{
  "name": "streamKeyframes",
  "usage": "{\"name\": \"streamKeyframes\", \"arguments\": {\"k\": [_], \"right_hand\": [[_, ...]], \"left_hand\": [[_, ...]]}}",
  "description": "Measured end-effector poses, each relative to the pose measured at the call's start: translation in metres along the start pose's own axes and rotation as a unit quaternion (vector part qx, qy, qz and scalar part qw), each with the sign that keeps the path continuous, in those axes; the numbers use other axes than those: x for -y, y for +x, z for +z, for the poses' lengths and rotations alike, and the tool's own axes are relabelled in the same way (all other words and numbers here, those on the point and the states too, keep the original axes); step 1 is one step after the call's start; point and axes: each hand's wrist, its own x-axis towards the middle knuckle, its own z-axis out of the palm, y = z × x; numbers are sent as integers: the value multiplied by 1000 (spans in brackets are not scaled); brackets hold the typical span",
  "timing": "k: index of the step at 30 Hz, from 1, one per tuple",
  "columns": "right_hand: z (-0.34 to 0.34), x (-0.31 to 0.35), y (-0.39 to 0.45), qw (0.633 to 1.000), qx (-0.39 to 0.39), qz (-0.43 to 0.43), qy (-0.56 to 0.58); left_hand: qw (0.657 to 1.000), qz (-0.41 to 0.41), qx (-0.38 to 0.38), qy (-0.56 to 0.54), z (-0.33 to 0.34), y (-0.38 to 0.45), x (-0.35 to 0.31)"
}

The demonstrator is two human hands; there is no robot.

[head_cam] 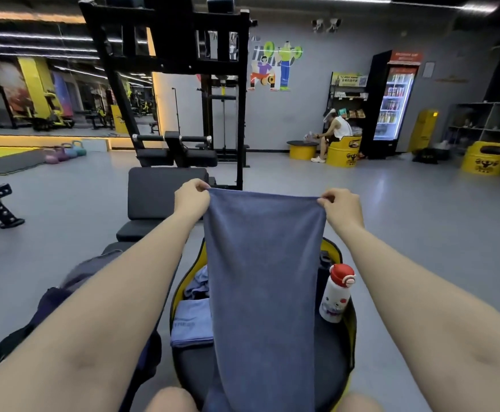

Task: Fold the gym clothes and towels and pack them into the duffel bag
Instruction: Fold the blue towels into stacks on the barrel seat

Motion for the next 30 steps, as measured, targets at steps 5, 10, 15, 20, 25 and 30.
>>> {"name": "streamKeyframes", "arguments": {"k": [5,10,15,20,25,30], "right_hand": [[40,-22,0,998,47,33,-17],[66,-48,-17,995,82,52,-15],[83,-77,-52,989,122,76,-29],[94,-102,-94,980,168,100,-42],[94,-123,-138,974,196,105,-50],[92,-141,-176,963,226,126,-77]], "left_hand": [[999,-27,16,11,22,9,38],[998,-52,37,16,39,2,75],[994,-84,66,23,53,-24,111],[986,-133,104,4,69,-59,145],[977,-162,141,10,79,-94,177],[969,-179,165,42,79,-124,204]]}}
